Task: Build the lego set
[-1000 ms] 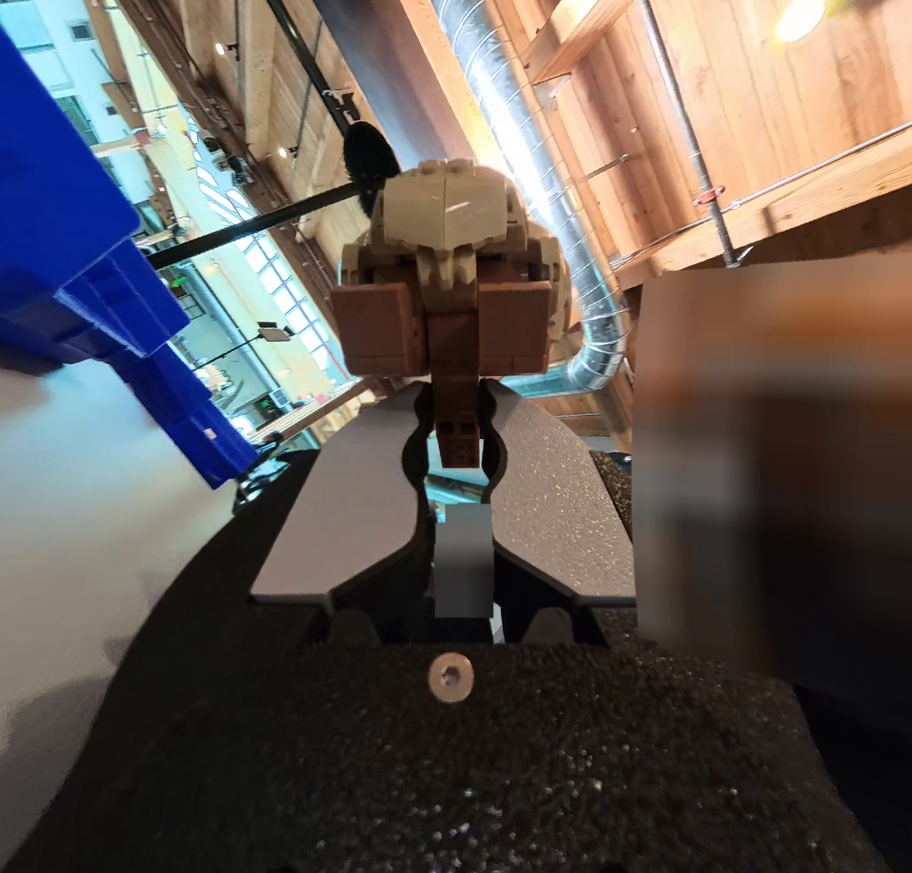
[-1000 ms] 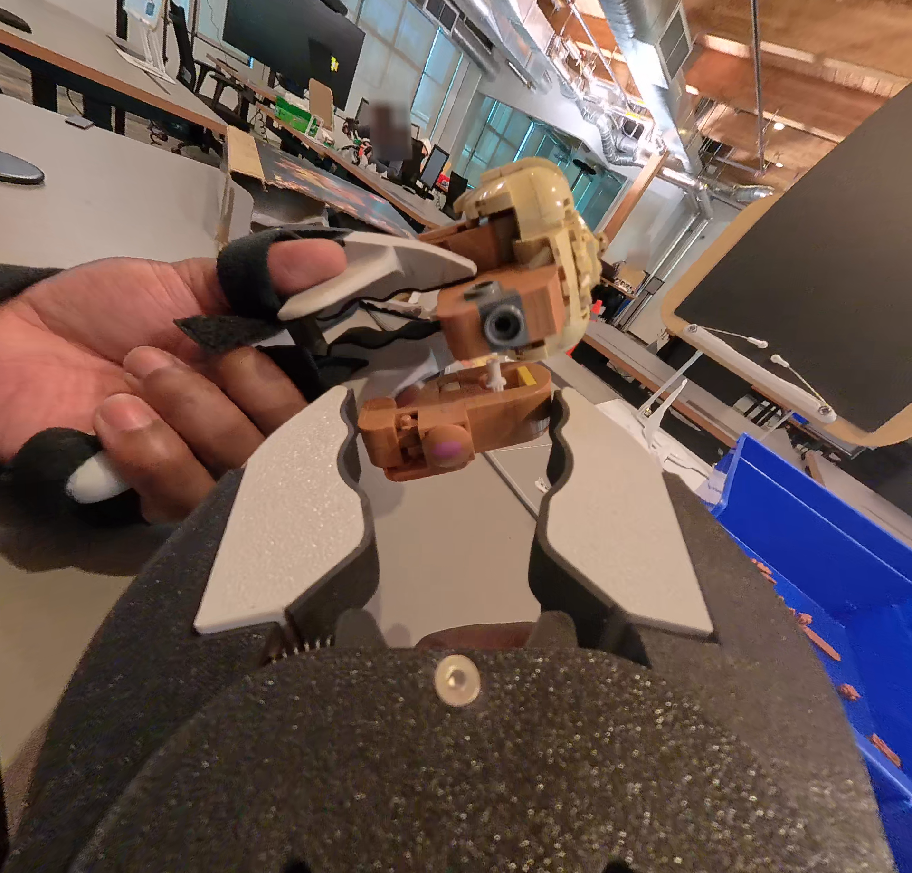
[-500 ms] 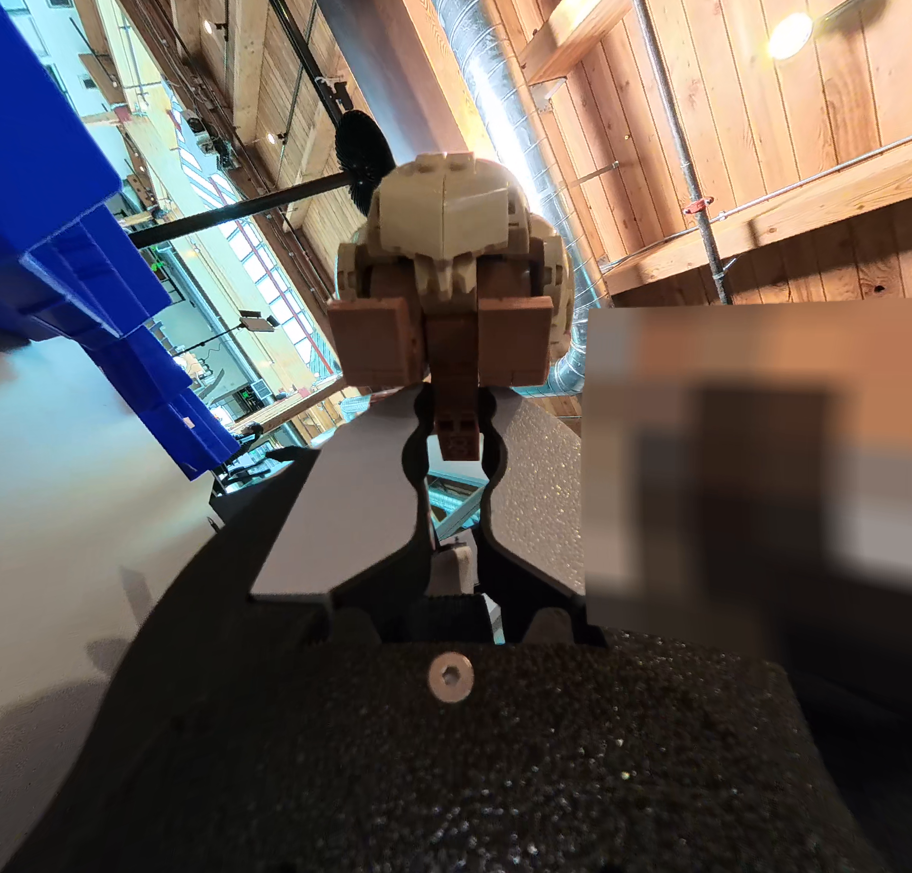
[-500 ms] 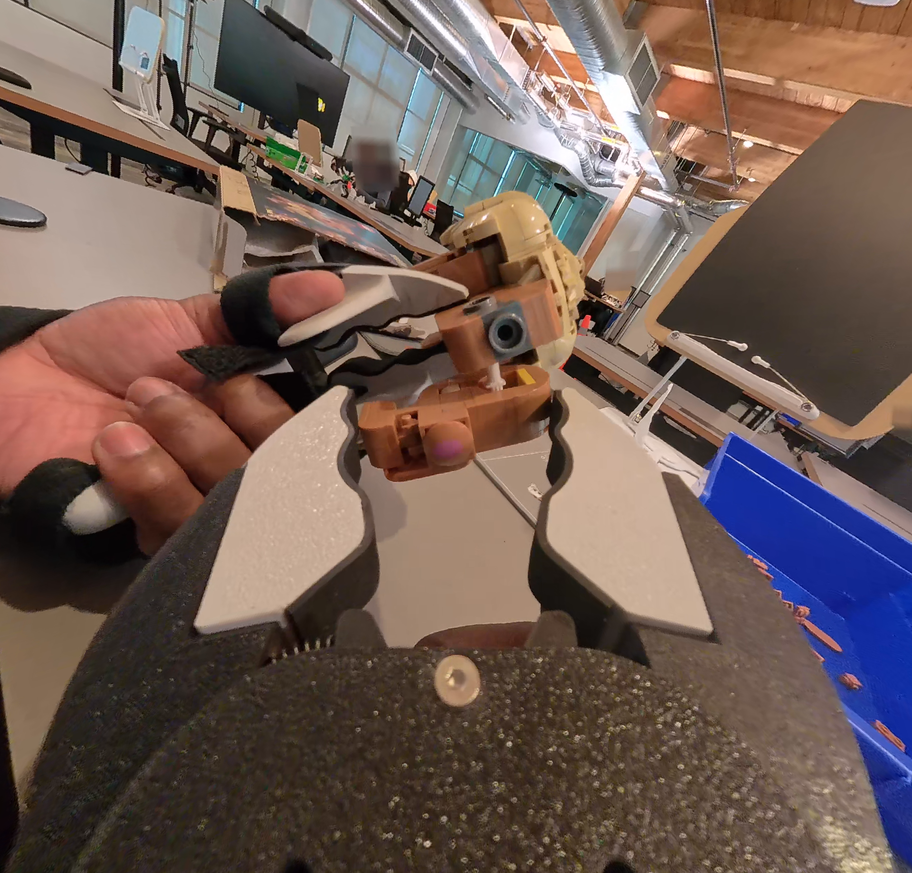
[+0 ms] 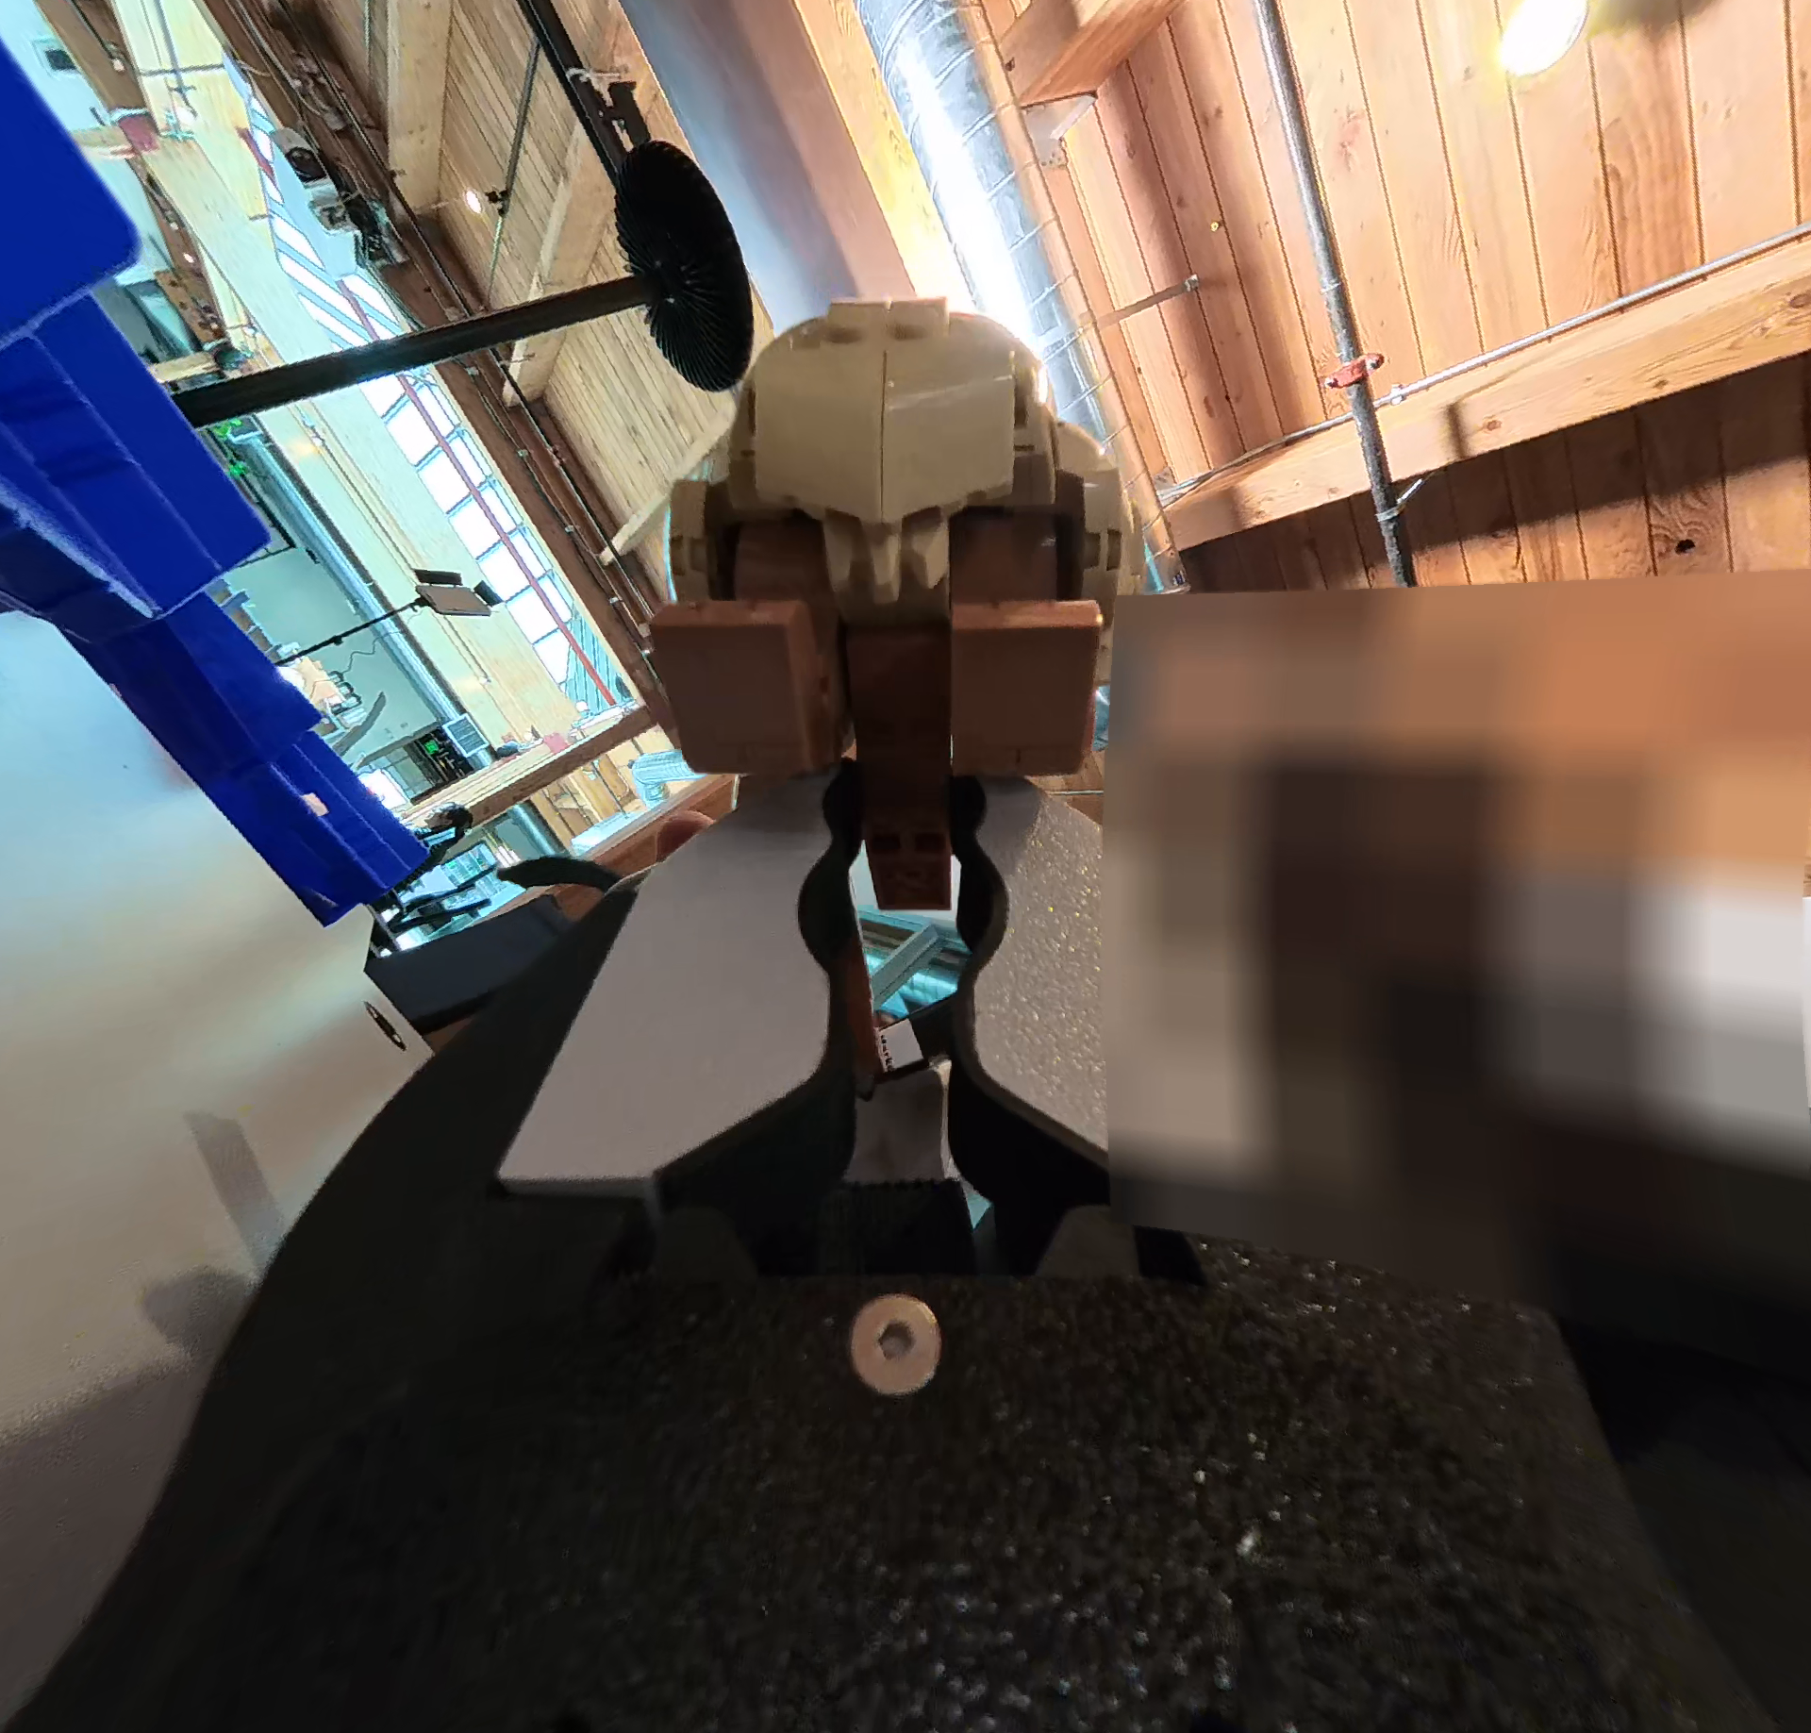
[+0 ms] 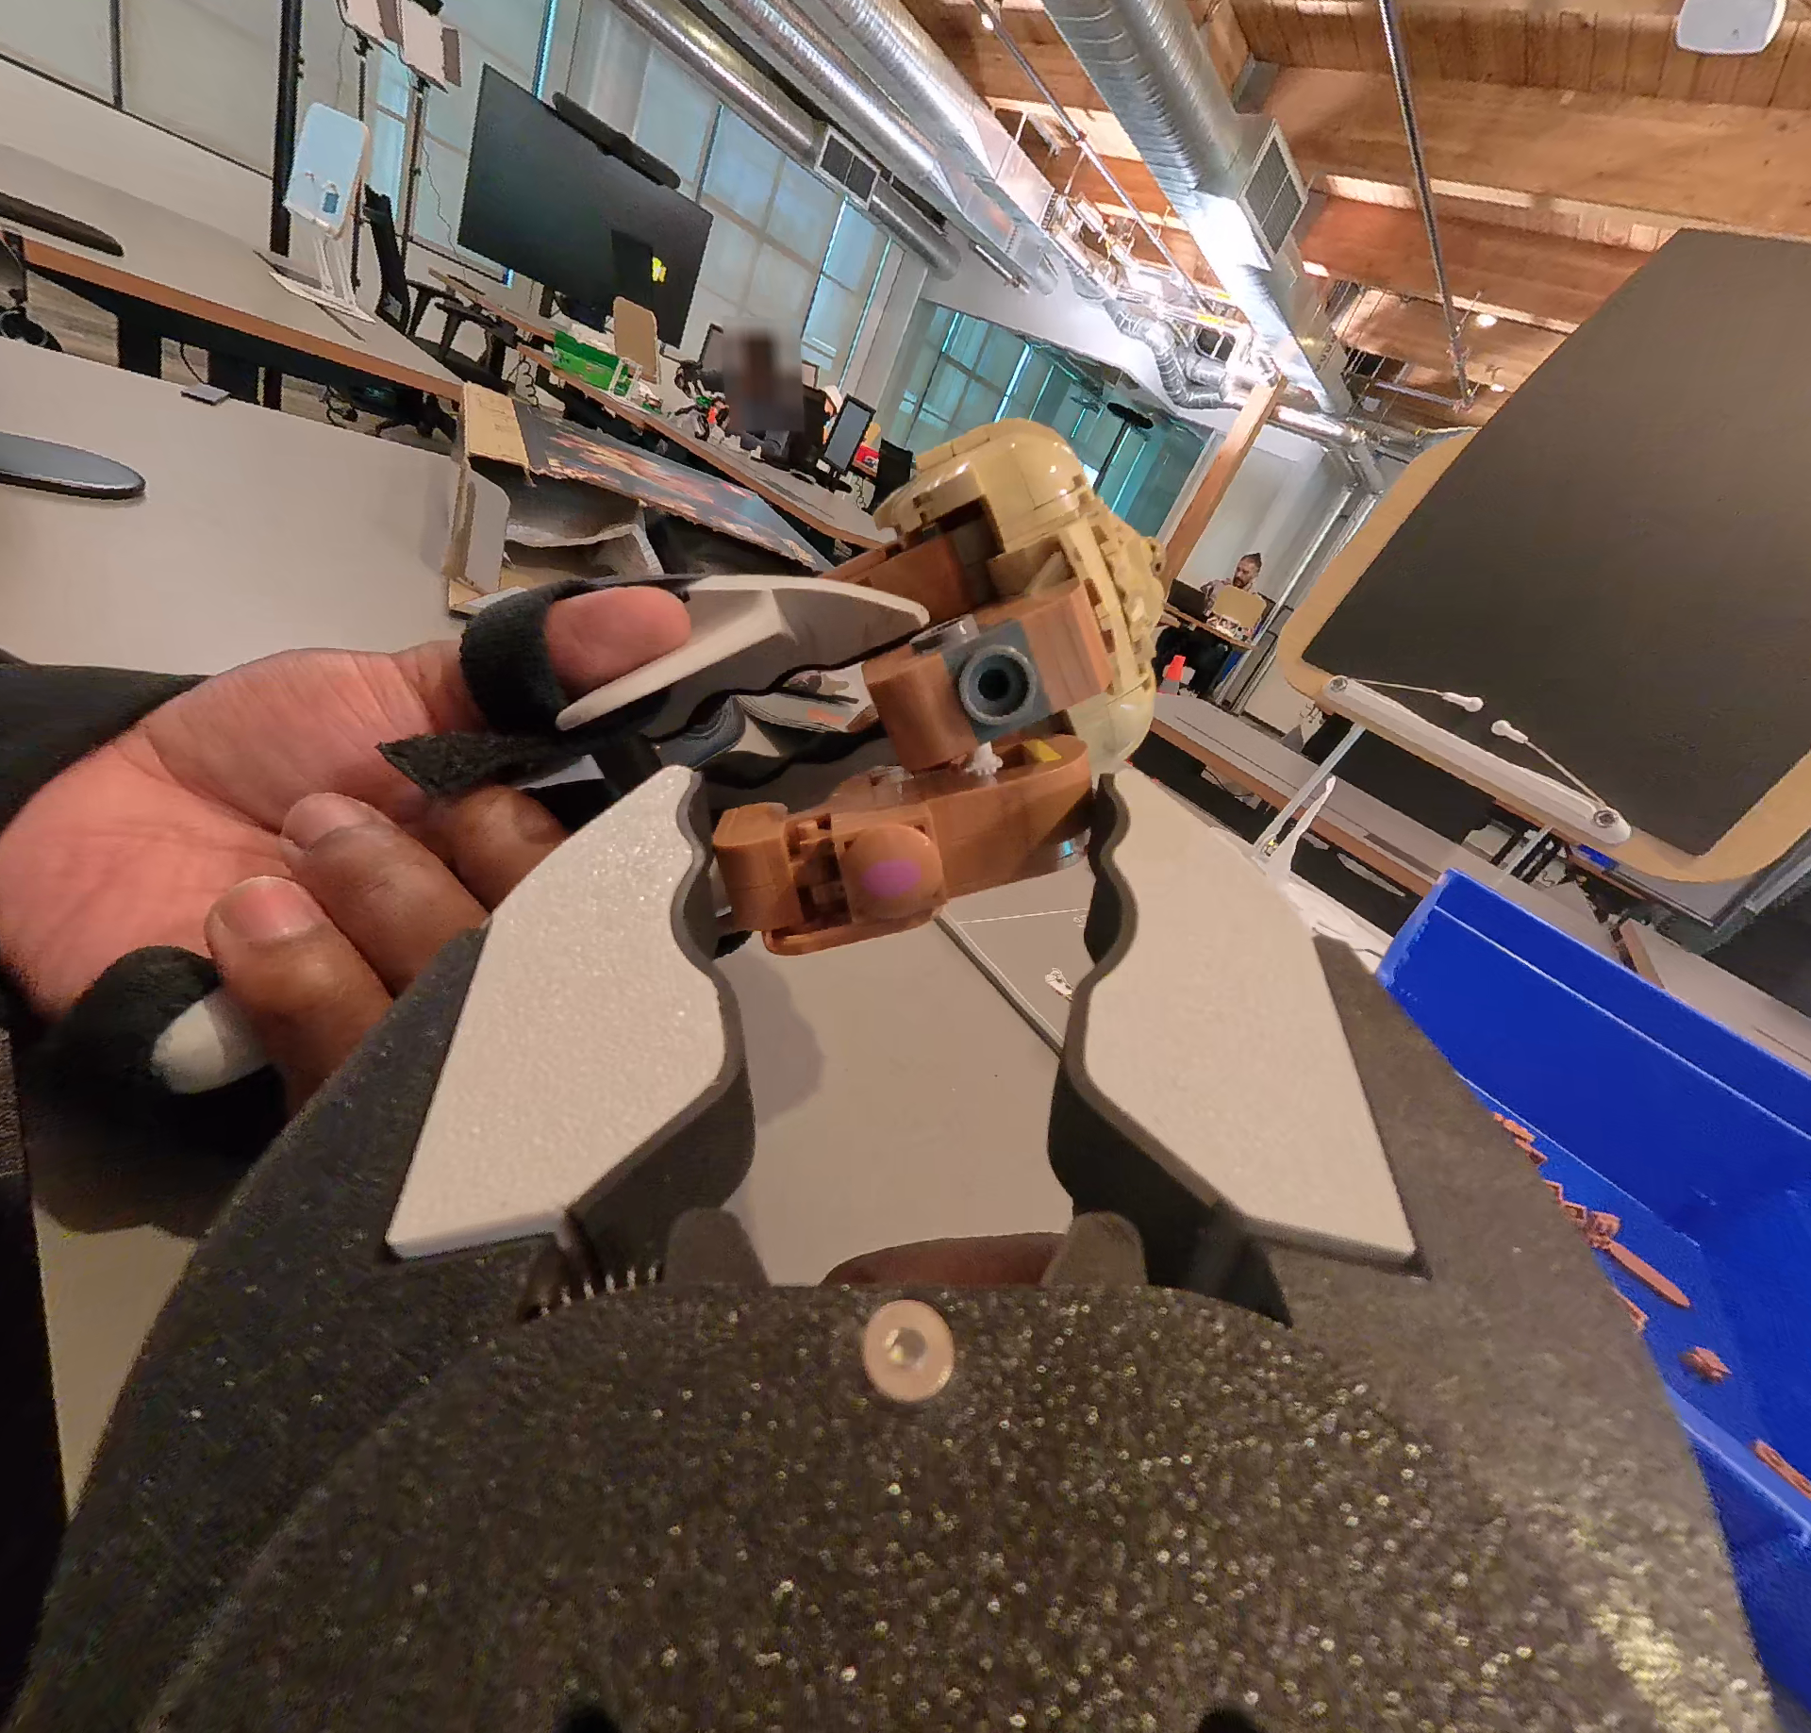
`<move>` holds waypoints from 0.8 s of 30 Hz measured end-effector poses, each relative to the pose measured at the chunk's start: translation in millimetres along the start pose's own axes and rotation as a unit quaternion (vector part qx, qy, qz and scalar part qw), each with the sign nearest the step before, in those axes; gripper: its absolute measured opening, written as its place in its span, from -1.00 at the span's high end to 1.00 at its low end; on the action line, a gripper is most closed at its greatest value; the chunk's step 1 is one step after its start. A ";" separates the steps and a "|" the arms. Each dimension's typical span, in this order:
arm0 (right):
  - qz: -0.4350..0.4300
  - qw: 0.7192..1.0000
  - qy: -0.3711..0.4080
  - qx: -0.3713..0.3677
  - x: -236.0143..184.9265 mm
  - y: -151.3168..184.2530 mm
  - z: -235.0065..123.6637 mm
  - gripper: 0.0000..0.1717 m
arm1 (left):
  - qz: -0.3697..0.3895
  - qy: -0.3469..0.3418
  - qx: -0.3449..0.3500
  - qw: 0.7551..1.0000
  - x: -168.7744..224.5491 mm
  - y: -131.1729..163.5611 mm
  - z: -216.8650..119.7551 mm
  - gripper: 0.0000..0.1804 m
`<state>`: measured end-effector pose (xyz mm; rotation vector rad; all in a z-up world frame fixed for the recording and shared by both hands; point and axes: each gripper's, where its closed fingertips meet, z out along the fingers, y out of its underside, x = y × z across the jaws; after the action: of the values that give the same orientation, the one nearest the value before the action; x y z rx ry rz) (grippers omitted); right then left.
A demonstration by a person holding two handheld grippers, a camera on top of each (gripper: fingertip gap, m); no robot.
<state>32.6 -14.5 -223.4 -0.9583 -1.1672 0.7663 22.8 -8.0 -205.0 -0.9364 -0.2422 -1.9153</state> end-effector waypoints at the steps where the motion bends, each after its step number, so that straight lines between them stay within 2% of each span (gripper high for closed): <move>1: 0.000 1.000 -0.001 0.001 0.2 -0.3 -0.5 0.14 | 0.005 -0.001 -0.003 1.000 0.2 -0.1 0.6 0.82; 7: 0.003 1.000 -0.022 -0.020 1.9 9.4 -3.9 0.13 | 0.038 -0.025 0.002 0.999 0.3 -11.9 -2.3 0.82; 10: 0.001 0.996 -0.049 -0.080 1.1 30.1 -4.5 0.14 | 0.074 -0.065 -0.003 0.995 -2.9 -19.9 -8.3 0.82; 14: -0.039 0.983 -0.087 -0.159 0.3 56.2 -10.1 0.14 | 0.142 -0.140 -0.041 0.979 -11.2 -23.5 -19.4 0.82; 17: -0.096 0.970 -0.114 -0.193 -0.5 69.2 -15.6 0.14 | 0.167 -0.167 -0.056 0.970 -11.5 -27.2 -25.6 0.82; 19: -0.162 0.957 -0.117 -0.211 3.6 75.2 -17.6 0.14 | 0.189 -0.180 -0.066 0.963 -10.7 -28.5 -27.9 0.82; 22: -0.284 0.919 -0.122 -0.245 10.3 83.3 -19.7 0.14 | 0.219 -0.201 -0.085 0.951 -12.0 -28.4 -30.7 0.82; 24: -0.335 0.892 -0.141 -0.271 9.7 92.5 -23.0 0.14 | 0.230 -0.210 -0.094 0.946 -12.9 -28.2 -32.1 0.82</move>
<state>56.2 27.2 -306.3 -0.8087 -1.8904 0.0012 -13.5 -1.2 -230.0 -1.3943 -0.0759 -1.3131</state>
